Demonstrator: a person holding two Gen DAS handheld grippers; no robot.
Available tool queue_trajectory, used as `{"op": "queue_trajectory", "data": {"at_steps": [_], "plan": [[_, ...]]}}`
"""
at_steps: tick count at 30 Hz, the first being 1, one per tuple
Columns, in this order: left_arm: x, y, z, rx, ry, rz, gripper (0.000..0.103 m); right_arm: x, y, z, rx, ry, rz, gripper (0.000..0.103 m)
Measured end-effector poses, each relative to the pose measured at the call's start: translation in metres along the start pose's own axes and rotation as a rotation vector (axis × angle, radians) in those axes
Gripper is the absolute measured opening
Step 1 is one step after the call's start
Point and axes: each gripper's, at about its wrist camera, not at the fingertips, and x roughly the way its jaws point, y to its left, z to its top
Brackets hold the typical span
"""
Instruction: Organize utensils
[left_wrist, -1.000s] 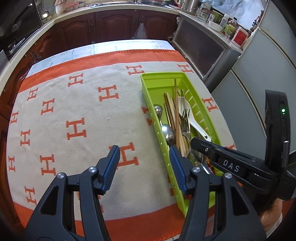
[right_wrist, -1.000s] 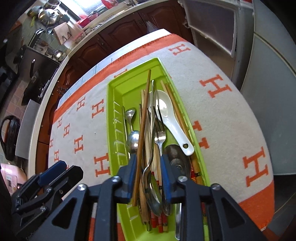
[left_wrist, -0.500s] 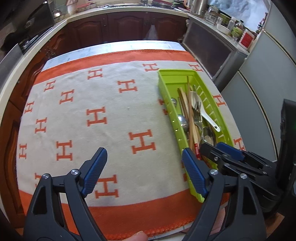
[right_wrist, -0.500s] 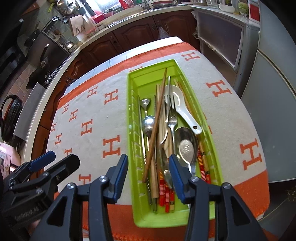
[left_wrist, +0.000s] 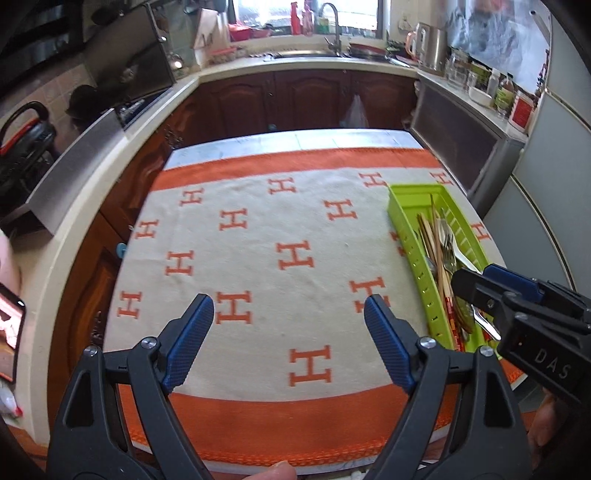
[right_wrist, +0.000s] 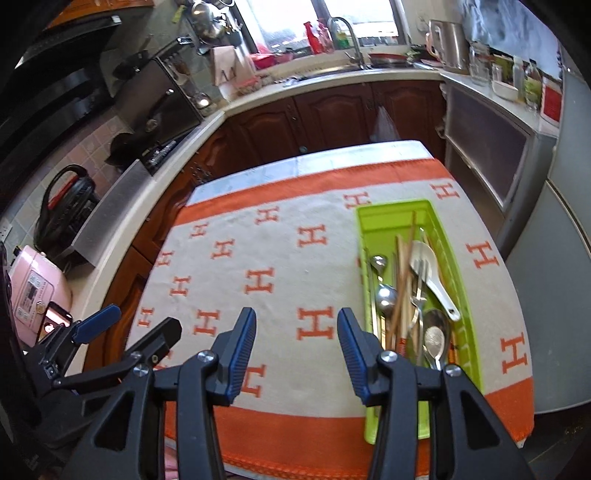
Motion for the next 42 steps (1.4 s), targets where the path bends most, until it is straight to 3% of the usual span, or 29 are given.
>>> {"op": "queue_trajectory", "data": {"at_steps": [5,13,42], "plan": [[-0.026,0.021,0.006,-0.03,-0.051,0.054,0.082,-0.011,0.025,0.007,-0.041,-0.041,0.015,0.046],[-0.047,0.045,0.013,-0.103,-0.077,0.069,0.082,-0.023,0.049,0.007,-0.103,-0.108,-0.013,0.055],[-0.026,0.05,0.024,-0.119,-0.049,0.08,0.082,-0.002,0.042,0.013,-0.06,-0.061,-0.021,0.055]]}}
